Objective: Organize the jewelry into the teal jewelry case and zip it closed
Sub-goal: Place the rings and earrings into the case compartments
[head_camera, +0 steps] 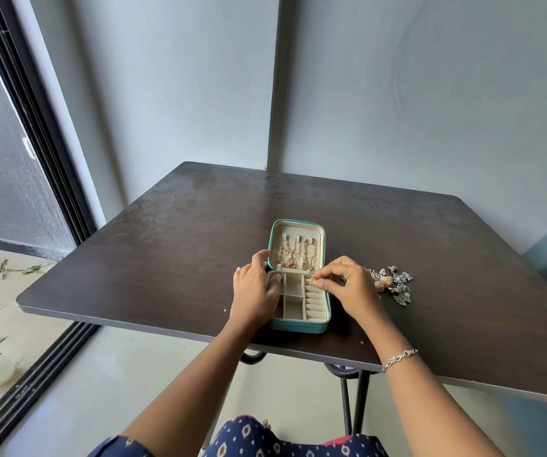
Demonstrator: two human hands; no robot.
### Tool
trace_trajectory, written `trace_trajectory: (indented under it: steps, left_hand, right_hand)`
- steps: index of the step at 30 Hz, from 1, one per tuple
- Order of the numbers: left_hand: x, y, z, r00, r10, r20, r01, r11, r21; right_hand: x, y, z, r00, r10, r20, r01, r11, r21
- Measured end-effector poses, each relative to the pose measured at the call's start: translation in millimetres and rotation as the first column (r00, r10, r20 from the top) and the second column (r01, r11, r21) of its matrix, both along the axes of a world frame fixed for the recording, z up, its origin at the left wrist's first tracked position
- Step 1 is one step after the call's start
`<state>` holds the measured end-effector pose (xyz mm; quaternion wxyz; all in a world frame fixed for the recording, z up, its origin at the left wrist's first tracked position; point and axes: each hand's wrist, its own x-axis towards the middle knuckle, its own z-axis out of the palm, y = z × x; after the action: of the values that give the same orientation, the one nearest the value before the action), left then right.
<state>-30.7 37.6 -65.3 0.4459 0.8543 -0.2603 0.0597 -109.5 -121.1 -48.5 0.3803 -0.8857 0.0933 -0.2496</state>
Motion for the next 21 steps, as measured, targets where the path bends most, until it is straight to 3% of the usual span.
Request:
trace_trajectory:
  steps: [21]
  left_hand:
    - [-1.9,1.3,3.4,1.000,-0.015,-0.009,0.015,1.000,0.010]
  right_hand:
    - [1.3,-2.2,3.7,0.999,0.027,-0.033,-0.027,1.000,0.004]
